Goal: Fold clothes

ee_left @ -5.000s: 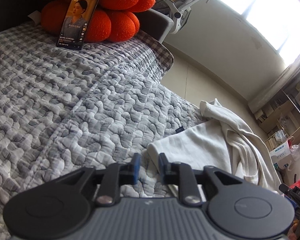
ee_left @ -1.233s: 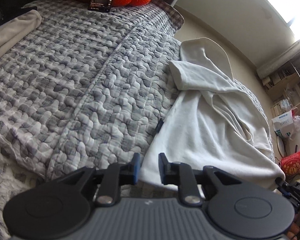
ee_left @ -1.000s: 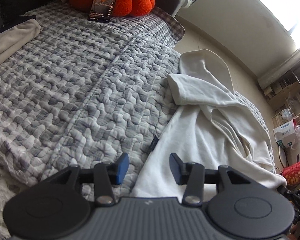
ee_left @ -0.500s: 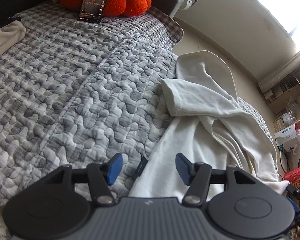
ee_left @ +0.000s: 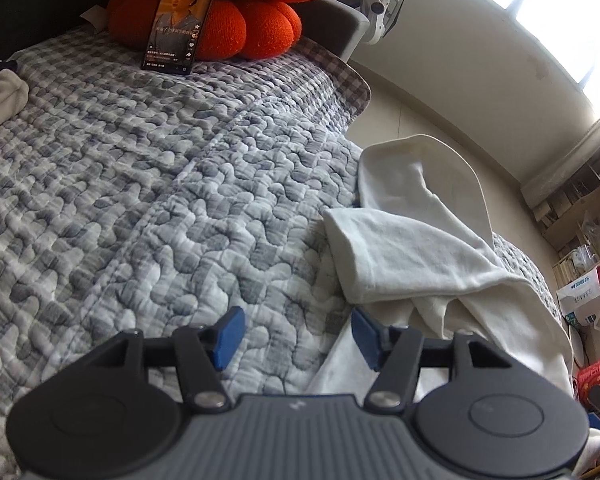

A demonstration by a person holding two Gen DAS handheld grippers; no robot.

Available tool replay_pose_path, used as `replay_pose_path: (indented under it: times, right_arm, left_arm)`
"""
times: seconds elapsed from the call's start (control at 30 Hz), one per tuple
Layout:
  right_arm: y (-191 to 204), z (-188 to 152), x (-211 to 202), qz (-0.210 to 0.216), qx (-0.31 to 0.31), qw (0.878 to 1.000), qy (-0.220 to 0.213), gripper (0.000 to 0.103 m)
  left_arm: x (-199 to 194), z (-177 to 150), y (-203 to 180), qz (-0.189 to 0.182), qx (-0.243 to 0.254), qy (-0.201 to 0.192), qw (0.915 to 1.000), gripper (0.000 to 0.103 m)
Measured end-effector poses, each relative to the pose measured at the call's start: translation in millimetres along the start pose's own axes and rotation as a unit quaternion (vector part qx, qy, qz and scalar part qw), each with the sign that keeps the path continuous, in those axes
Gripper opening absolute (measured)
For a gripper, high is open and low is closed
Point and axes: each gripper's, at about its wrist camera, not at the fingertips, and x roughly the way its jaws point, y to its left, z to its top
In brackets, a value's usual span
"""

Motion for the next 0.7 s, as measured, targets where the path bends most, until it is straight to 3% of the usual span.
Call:
replay_pose_path:
  times: [0.23,0.47,0.5,0.53,0.6,0.7]
  right_arm:
    - [28.1,-2.4,14.1,0.016,-0.032,0.999,0.0,0.063]
    - [53.3,-11.7,16.9,0.014,-0.09,0.995,-0.026,0.063]
    - [56.9,-13.0,17.3,0.014,-0.098,0.995,-0.03,0.063]
    - [60.5,-14.4,17.7,0.013,-0.107,0.994,-0.034,0.063]
    - [67.6,-17.0,18.5,0.013,-0.123,0.991,-0.042,0.064]
    - [75.1,-23.0,19.0,0.016,-0.158,0.986,-0.05,0.066]
  left_arm:
    - [13.2,7.7,-10.1,-0.012,0.017,-0.021,0.9996,0.06]
    - [24.9,10.5,-11.8,-0.065,0.002,-0.029,0.9975,0.057]
    - [25.7,10.4,-12.4,-0.074,0.0,-0.03,0.9968,0.05]
    - [26.5,10.3,-13.0,-0.083,-0.001,-0.031,0.9961,0.031]
    - [27.6,9.2,-16.7,-0.093,0.004,-0.032,0.9951,0.003]
    - [22.3,8.4,-21.3,-0.109,0.012,-0.047,0.9928,0.001]
